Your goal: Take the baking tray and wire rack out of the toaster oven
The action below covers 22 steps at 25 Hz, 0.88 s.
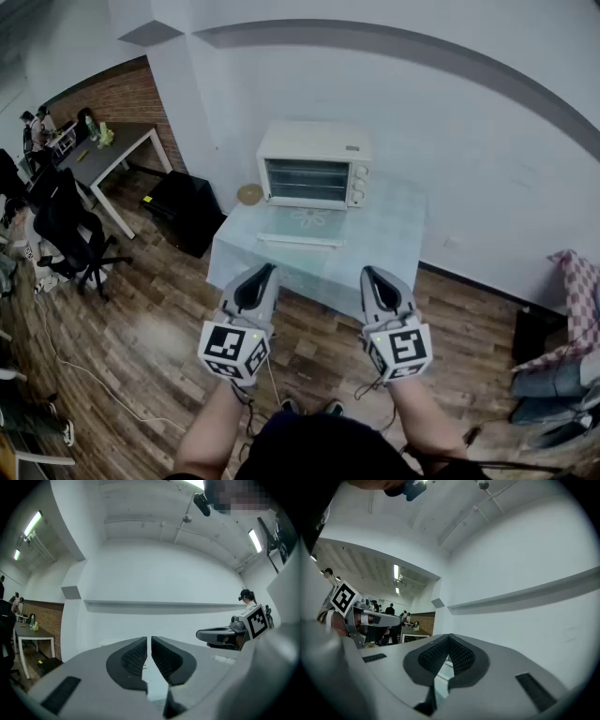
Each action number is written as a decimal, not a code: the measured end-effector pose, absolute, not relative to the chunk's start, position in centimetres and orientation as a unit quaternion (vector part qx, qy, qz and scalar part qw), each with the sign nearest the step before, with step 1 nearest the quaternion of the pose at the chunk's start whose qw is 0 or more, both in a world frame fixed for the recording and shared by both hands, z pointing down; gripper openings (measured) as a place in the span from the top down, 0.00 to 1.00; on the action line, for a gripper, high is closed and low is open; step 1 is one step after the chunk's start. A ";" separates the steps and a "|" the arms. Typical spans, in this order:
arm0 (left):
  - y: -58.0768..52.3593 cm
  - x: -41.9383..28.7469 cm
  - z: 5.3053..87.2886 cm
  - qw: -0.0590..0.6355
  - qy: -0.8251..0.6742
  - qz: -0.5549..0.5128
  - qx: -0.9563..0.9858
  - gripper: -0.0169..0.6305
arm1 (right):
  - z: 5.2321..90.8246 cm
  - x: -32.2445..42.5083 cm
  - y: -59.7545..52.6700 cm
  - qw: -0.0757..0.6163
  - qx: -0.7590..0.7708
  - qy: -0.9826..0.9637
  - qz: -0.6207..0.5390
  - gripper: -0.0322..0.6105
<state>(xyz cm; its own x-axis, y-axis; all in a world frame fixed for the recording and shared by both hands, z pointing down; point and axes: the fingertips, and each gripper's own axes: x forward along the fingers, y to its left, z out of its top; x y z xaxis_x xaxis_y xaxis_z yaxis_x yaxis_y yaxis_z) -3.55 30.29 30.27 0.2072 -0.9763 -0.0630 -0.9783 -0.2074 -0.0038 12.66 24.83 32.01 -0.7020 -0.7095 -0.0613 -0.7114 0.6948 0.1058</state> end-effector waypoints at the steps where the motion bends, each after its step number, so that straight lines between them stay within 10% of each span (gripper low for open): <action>1: 30.2 -3.6 30.3 0.020 0.629 0.023 -0.777 0.93 | 32.0 12.7 24.8 0.006 -0.388 0.920 0.060 0.95; 15: 29.0 -3.5 31.4 -0.009 0.640 0.044 -0.767 0.92 | 33.3 15.5 23.1 0.048 -0.399 0.916 -0.006 0.94; 17: 29.0 -3.7 31.7 -0.009 0.652 0.048 -0.757 0.66 | 33.6 16.3 22.6 0.061 -0.398 0.915 -0.028 0.75; 22: 29.4 -2.8 33.8 -0.039 0.652 0.043 -0.756 0.60 | 34.7 17.6 22.0 0.065 -0.398 0.913 -0.054 0.59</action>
<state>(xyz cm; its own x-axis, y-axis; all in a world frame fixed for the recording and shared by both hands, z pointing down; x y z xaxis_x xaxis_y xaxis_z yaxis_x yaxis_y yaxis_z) -2.77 29.37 33.75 0.1460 -0.9892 -0.0148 -0.9825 -0.1467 0.1147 17.63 22.03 34.71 -0.6742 -0.7346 -0.0761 -0.7207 0.6769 -0.1499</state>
